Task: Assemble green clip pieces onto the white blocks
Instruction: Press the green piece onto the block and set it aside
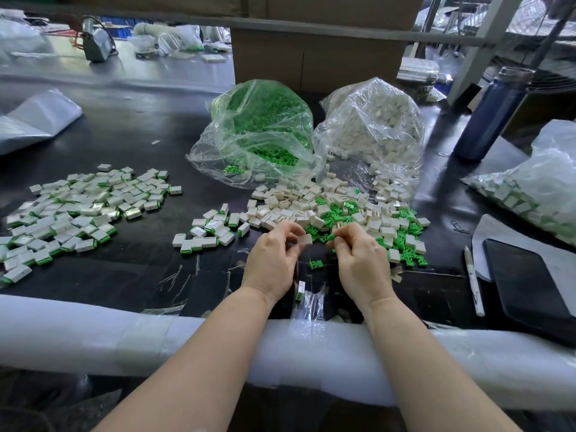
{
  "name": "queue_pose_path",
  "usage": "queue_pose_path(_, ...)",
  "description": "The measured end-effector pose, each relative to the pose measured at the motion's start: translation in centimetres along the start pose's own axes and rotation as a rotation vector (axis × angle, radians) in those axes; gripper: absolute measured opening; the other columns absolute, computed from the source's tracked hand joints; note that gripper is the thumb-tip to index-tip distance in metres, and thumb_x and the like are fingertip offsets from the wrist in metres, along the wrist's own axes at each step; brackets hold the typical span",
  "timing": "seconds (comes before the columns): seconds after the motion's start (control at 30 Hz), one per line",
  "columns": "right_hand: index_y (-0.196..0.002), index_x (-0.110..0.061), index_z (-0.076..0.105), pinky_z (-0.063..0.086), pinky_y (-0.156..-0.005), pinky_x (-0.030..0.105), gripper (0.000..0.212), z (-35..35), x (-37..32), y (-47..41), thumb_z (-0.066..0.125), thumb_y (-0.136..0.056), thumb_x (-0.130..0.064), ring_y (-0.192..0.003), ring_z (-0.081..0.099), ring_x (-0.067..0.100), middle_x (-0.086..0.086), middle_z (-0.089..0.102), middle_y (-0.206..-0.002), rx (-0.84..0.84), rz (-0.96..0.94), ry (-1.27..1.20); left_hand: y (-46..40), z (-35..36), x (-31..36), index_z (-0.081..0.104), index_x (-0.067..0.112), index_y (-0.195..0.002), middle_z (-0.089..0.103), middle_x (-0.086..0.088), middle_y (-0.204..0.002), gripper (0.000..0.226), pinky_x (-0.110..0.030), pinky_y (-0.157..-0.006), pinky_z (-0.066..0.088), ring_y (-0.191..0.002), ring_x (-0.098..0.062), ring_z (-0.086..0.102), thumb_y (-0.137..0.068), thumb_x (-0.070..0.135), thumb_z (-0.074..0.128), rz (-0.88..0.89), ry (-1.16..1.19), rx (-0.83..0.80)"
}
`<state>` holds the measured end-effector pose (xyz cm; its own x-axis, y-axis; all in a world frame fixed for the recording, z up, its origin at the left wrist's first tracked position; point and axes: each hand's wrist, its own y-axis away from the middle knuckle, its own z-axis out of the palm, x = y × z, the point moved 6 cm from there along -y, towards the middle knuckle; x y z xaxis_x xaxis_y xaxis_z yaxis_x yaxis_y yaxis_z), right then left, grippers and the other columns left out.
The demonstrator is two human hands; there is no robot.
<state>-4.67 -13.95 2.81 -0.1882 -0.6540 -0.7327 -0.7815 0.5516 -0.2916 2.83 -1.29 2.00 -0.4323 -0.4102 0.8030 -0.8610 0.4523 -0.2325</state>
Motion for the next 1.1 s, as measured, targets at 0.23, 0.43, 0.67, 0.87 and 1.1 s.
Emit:
queue_pose_path(0.23,-0.081,-0.02,0.058,0.05,-0.07,0.035,0.015,1.5,-0.7,0.5,0.053,-0.091,-0.01,-0.072,0.062,0.019,0.0,0.068,-0.072,-0.193,-0.036,-0.061,-0.1,-0.3,-0.6,0.058,0.024,-0.09,0.059,0.011,-0.08,0.008,-0.023,-0.077,0.048,-0.077,-0.01,0.058,-0.088,0.017,0.063,-0.055,0.122,0.016)
queue_pose_path(0.43,-0.089,-0.016,0.062,0.05,-0.074,0.039,0.009,0.6,-0.1,0.1,0.055,-0.091,-0.012,-0.077,0.063,0.022,0.003,0.069,-0.078,-0.067,-0.013,-0.039,-0.1,-0.2,-0.3,0.062,0.025,-0.087,0.059,0.006,-0.077,0.014,-0.014,-0.069,0.048,-0.069,-0.008,0.054,-0.084,0.012,0.067,-0.023,0.171,-0.014)
queue_pose_path(0.67,-0.079,-0.021,0.068,0.051,-0.071,0.016,0.021,0.1,-0.2,-0.1,0.067,-0.081,0.0,-0.073,0.063,0.007,-0.008,0.067,-0.076,-0.071,0.033,-0.316,0.0,0.0,-0.3,0.062,0.024,-0.089,0.061,0.011,-0.081,0.011,-0.018,-0.076,0.047,-0.073,-0.006,0.056,-0.086,0.014,0.064,-0.008,0.106,-0.024)
queue_pose_path(0.87,-0.085,-0.02,0.067,0.055,-0.078,0.027,0.026,0.1,-0.1,-0.1,0.066,-0.08,0.005,-0.083,0.068,0.016,0.002,0.069,-0.085,-0.102,0.093,-0.531,-0.1,-0.1,-0.4,0.065,0.022,-0.1,0.064,0.01,-0.081,0.018,-0.017,-0.075,0.049,-0.066,0.004,0.058,-0.089,0.009,0.059,-0.036,0.334,-0.023)
queue_pose_path(1.1,-0.077,-0.012,0.068,0.057,-0.067,0.025,0.016,0.3,0.0,0.0,0.068,-0.079,0.004,-0.067,0.065,0.012,0.005,0.068,-0.072,-0.134,0.148,-0.636,-0.1,0.3,-0.2,0.063,0.023,-0.088,0.067,0.001,-0.078,0.019,-0.022,-0.076,0.053,-0.071,-0.008,0.062,-0.089,0.005,0.058,-0.05,0.46,-0.105)
